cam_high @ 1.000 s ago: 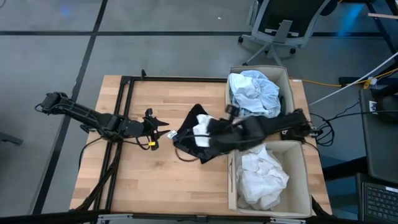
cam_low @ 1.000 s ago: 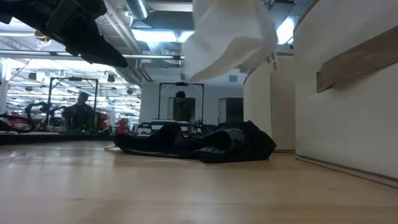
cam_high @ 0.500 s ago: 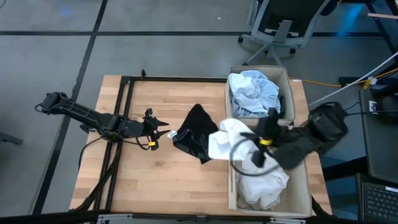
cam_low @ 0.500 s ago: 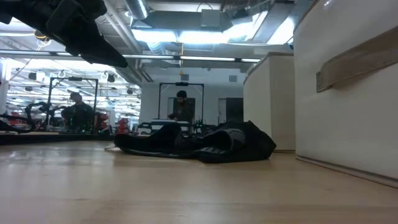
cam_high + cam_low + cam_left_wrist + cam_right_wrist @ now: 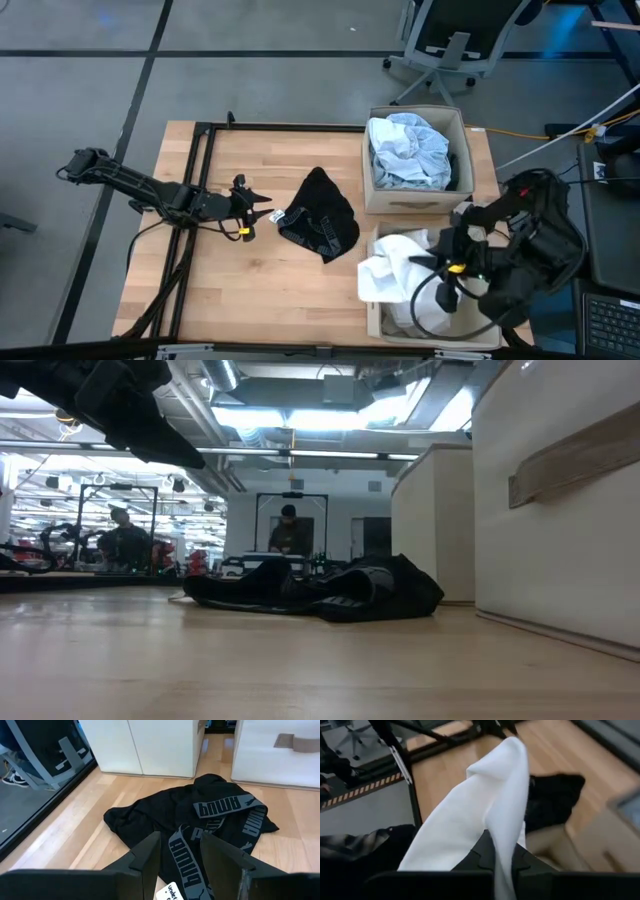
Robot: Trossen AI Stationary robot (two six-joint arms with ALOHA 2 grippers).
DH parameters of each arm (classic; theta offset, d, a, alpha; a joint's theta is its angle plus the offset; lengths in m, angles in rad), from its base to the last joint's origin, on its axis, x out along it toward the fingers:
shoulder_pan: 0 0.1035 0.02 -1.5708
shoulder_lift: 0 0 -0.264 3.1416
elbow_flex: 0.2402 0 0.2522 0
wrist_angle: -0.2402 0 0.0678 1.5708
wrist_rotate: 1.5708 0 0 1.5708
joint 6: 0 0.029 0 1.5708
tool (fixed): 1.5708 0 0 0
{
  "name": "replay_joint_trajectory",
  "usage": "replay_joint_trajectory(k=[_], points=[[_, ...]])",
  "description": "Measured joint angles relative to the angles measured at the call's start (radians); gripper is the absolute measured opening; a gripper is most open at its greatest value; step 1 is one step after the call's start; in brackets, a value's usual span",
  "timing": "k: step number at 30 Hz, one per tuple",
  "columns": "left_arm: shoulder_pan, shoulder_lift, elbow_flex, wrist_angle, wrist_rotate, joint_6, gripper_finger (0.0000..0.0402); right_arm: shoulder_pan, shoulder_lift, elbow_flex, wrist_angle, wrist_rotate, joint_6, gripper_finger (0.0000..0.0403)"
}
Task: Sort clothes
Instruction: Put the white shorts into the bottom bin
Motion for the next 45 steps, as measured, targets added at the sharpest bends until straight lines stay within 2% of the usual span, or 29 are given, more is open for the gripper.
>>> replay_joint_trajectory(k=[12, 17, 21, 29, 32, 35, 38, 42, 45], points=[[0.000, 0.000, 0.000, 0.002, 0.000, -0.006, 0.0131, 0.222, -0.227, -0.573, -0.001, -0.037, 0.669, 0.0003], [0.000, 0.000, 0.000, 0.003, 0.000, -0.007, 0.0131, 0.285, -0.268, -0.776, -0.002, -0.131, 0.917, 0.0004], [0.000, 0.000, 0.000, 0.004, 0.000, -0.007, 0.0131, 0.298, -0.268, -0.916, 0.021, -0.189, 1.038, 0.0005], [0.000, 0.000, 0.000, 0.003, 0.000, -0.015, 0.0131, 0.273, -0.267, -1.160, 0.199, -0.219, 1.048, 0.0006], [0.000, 0.000, 0.000, 0.003, 0.000, -0.023, 0.0131, 0.272, -0.267, -1.230, 0.291, -0.235, 1.046, 0.0023], [0.000, 0.000, 0.000, 0.002, 0.000, -0.024, 0.0131, 0.250, -0.267, -1.284, 0.380, -0.295, 1.047, 0.0063], [0.000, 0.000, 0.000, 0.002, 0.000, -0.024, 0.0131, 0.236, -0.267, -1.290, 0.396, -0.363, 1.039, 0.0121], [0.000, 0.000, 0.000, 0.002, 0.000, -0.027, 0.0131, 0.206, -0.270, -1.248, 0.391, -0.511, 0.929, 0.0188], [0.000, 0.000, 0.000, 0.002, 0.000, -0.023, 0.0131, 0.181, -0.279, -1.195, 0.358, -0.562, 0.862, 0.0218]])
